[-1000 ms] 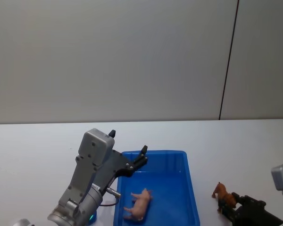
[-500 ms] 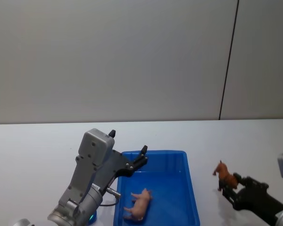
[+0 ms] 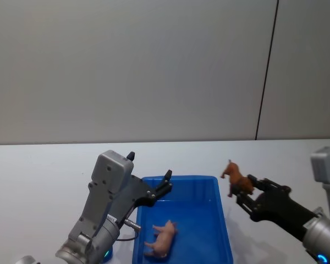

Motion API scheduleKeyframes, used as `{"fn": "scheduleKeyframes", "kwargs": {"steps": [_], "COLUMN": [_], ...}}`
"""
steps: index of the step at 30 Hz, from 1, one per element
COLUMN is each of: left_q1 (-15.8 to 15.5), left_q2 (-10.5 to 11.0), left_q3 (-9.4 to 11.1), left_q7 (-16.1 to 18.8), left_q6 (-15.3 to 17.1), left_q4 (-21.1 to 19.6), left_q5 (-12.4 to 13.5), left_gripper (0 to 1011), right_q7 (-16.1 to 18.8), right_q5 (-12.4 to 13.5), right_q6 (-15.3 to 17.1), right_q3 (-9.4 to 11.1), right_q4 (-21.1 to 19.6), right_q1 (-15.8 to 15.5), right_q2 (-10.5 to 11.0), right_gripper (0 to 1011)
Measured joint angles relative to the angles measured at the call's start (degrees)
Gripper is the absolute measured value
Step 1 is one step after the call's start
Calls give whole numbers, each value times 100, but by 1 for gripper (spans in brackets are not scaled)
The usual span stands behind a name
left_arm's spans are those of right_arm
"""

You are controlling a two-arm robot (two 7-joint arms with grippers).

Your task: Pick up the two dolls from the table and place them into the box.

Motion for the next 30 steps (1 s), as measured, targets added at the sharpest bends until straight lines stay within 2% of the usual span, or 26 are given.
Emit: {"fn": "scheduleKeyframes", "kwargs": {"steps": [11, 19, 20, 23, 26, 30], "left_q1": [0, 0, 0, 0, 0, 0], "left_q2": [0, 0, 0, 0, 0, 0], "left_q3": [0, 0, 0, 0, 0, 0], "left_q7": [0, 0, 0, 0, 0, 0], "left_q6": [0, 0, 0, 0, 0, 0], "left_q4": [0, 0, 0, 0, 0, 0], "left_q5": [0, 0, 0, 0, 0, 0], "left_gripper": [1001, 1001, 1001, 1001, 1001, 1001], "right_q7": [449, 570, 570, 561, 492, 421], "right_q5": [-226, -323, -330, -332, -331, -314], "right_q6": [207, 251, 251, 251, 235, 199], "right_q3": [-263, -361, -366, -366, -336, -289], "right_q4": [235, 363, 379, 403, 431, 444], "right_q1": [300, 387, 390, 392, 379, 349], "right_q2": [-307, -401, -404, -398, -354, -293], "right_gripper": [448, 705, 761, 816, 937, 997]}}
